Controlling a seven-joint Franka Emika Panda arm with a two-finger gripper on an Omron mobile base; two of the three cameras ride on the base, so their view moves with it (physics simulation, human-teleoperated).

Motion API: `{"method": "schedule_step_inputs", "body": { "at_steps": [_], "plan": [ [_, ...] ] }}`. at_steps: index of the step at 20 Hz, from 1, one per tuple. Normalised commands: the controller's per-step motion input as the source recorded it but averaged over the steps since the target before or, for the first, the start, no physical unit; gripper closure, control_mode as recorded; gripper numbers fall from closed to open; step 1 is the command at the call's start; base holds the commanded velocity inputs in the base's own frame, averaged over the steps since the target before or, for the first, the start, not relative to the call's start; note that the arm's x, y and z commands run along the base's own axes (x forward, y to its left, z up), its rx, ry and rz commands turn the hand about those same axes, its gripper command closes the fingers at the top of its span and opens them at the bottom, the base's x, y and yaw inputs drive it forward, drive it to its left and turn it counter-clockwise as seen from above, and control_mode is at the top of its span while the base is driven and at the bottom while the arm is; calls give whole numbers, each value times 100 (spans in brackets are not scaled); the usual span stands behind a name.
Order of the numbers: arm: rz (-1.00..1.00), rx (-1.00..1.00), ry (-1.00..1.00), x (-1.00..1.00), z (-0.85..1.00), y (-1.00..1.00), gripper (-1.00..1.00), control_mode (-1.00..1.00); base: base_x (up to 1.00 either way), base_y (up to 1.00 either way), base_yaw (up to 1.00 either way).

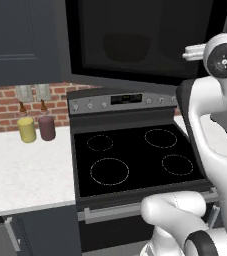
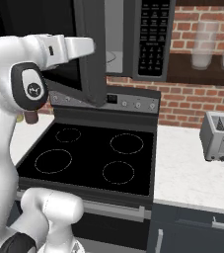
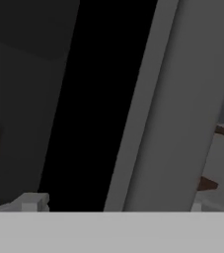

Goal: Open the microwave, place the bowl with waffle inside the microwave, then close the microwave door and turn it on.

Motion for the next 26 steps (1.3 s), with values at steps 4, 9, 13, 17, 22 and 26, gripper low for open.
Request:
{"method": "schedule_step_inputs", "body": {
  "at_steps": [4, 9, 13, 17, 22, 26],
  "plan": [
    [10, 6, 0, 64, 0, -40, -100, -100, 0, 0, 0],
    [4, 1, 0, 61, 0, -29, -100, -100, 0, 0, 0],
    [1, 0, 0, 57, 0, -20, -100, -100, 0, 0, 0],
    [0, 1, 0, 63, 0, -23, -100, -100, 0, 0, 0],
    [0, 0, 0, 72, 0, -11, -100, -100, 0, 0, 0],
    [0, 0, 0, 72, 0, -8, -100, -100, 0, 0, 0]
  ]
}}
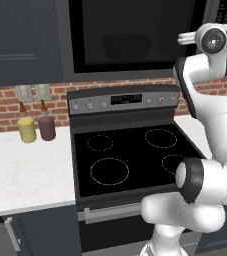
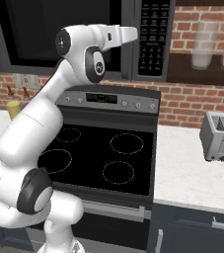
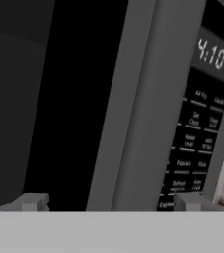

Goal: Open the microwave, place the bowl with waffle inside the microwave, then close the microwave door and turn it on.

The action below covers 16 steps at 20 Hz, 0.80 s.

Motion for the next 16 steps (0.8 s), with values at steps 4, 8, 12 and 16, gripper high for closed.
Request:
{"method": "schedule_step_inputs", "body": {
  "at_steps": [4, 8, 12, 16],
  "plan": [
    [0, 0, 0, 65, 0, -4, -100, -100, 0, 0, 0],
    [0, 0, 0, 62, 0, -2, -100, -100, 0, 0, 0],
    [0, 0, 0, 51, 0, 0, -100, -100, 0, 0, 0],
    [0, 1, 0, 5, 0, 0, -100, -100, 0, 0, 0]
  ]
}}
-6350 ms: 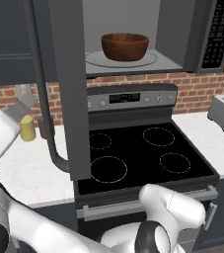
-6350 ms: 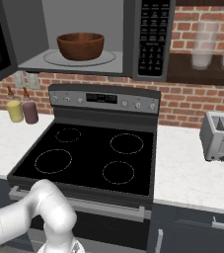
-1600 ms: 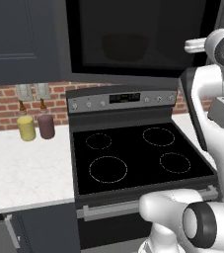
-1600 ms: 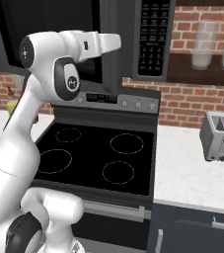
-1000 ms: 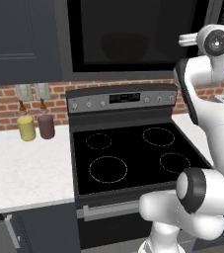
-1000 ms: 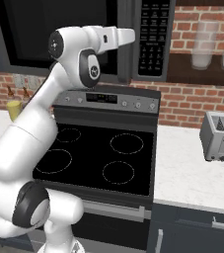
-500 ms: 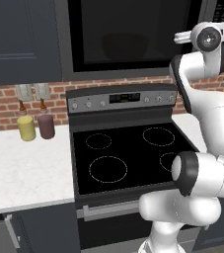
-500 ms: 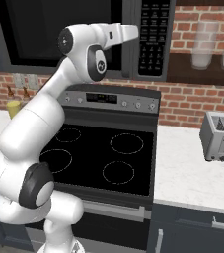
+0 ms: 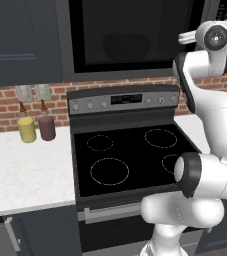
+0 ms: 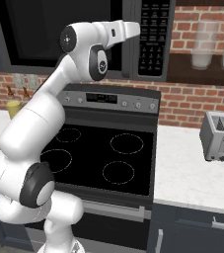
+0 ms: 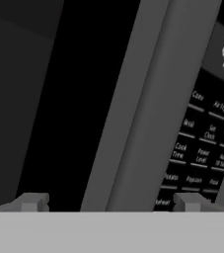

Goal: Open the microwave, place the bowl with waffle inside the microwave, then close the microwave door and turn it on.

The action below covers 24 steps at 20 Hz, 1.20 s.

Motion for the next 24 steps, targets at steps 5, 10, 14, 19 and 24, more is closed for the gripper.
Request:
{"method": "schedule_step_inputs", "body": {
  "at_steps": [5, 10, 14, 19, 24],
  "plan": [
    [0, 4, -3, -15, 1, 0, -100, -100, 0, 0, 0],
    [1, 2, -2, -21, 0, 1, -100, -100, 0, 0, 0],
    [6, 1, -2, -32, 0, 1, -100, -100, 0, 0, 0],
    [12, 0, -8, -40, 0, 0, -100, -100, 0, 0, 0],
    [17, 0, -5, -61, 0, 0, -100, -100, 0, 0, 0]
  ]
}}
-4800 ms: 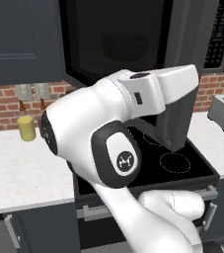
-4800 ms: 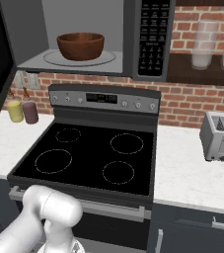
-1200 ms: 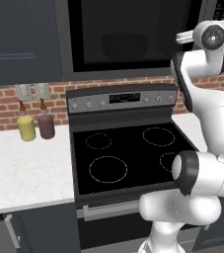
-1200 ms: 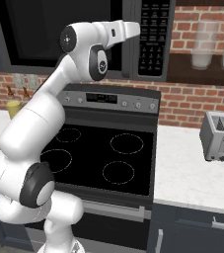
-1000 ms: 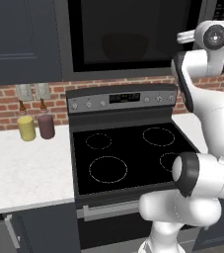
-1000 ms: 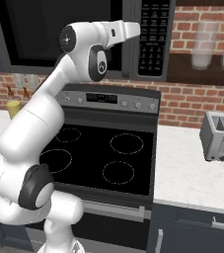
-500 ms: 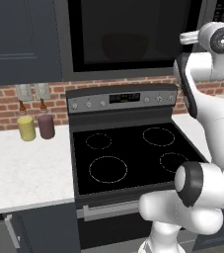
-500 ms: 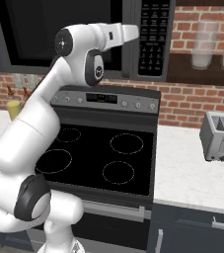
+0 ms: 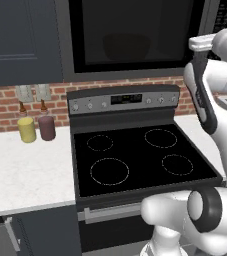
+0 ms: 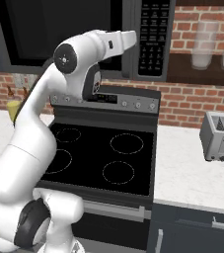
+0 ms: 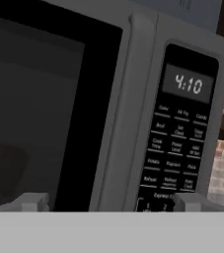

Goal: Open the microwave, place the bowl with waffle inside the microwave, then close the microwave door and turn it on.

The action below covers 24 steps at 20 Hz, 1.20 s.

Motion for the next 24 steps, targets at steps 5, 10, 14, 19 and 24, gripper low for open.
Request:
{"method": "schedule_step_inputs", "body": {
  "at_steps": [5, 10, 14, 19, 24],
  "plan": [
    [20, 0, 0, -41, -3, -17, -100, -100, 0, 0, 0],
    [28, -10, 11, -3, 0, -57, -100, -100, 0, 0, 0],
    [25, -14, 10, -2, 3, -67, -100, -100, 0, 0, 0],
    [17, -9, -3, -2, -23, -15, -100, -100, 0, 0, 0],
    [11, -4, -10, -3, -67, 0, -100, -100, 0, 0, 0]
  ]
}}
